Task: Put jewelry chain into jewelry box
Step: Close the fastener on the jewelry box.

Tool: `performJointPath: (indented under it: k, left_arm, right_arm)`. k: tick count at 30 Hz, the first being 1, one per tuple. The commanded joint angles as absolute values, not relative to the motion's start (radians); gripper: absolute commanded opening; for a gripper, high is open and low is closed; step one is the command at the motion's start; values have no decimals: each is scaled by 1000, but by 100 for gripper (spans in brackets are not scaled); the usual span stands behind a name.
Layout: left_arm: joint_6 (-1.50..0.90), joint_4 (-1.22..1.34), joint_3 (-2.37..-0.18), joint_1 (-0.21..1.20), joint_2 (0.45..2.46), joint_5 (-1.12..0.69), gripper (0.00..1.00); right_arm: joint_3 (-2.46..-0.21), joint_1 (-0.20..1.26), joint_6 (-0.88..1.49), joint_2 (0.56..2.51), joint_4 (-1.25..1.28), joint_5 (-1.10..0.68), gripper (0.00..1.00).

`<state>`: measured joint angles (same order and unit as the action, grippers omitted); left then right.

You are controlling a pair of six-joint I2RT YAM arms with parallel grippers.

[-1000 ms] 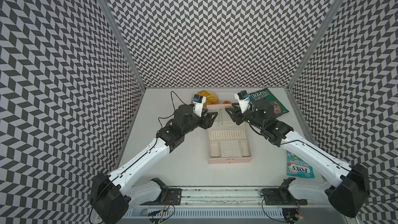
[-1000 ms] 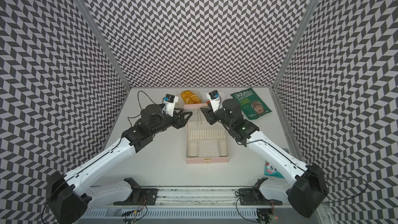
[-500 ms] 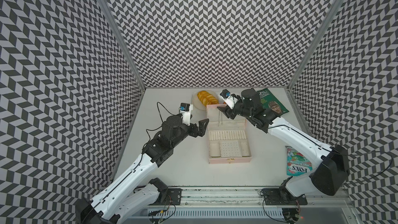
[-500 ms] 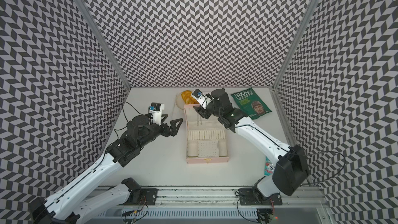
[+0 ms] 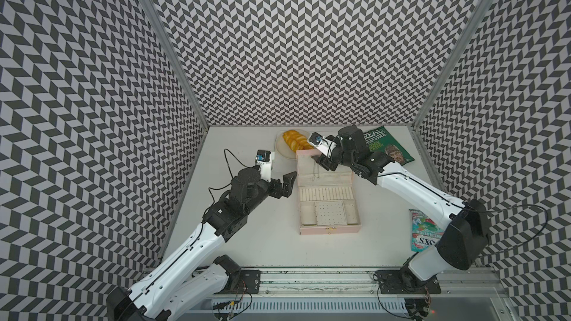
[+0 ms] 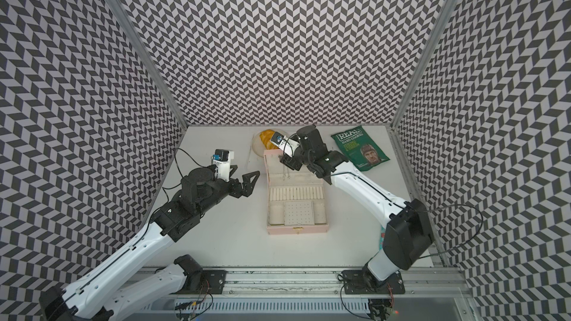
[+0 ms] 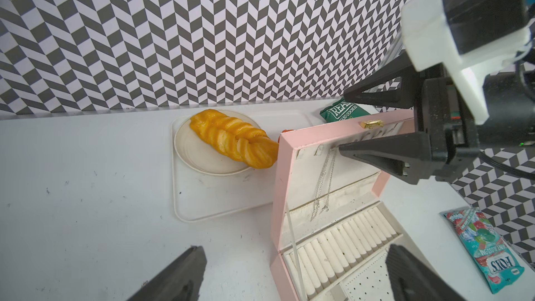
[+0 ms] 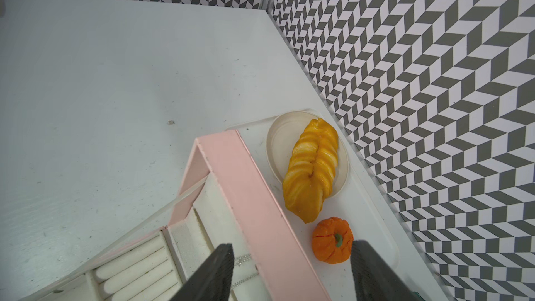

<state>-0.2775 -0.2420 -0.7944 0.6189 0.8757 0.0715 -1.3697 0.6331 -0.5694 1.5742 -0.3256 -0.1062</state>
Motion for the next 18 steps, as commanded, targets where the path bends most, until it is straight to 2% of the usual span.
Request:
performJointPath:
  k: [1,9,18]
  left_arm:
    - [-259,-233,-787,612,861,84,100]
    - [-259,-232,-782,612,859,83,100]
    - [-257,-229,-778,612,857,82,100]
  right_arm:
    - [-1377,641,-595,1591,-309,-68,66]
    - [-1379,650,-623,1610,-307,-17,64]
    - [-1365,650,-637,1605,-307,3,56]
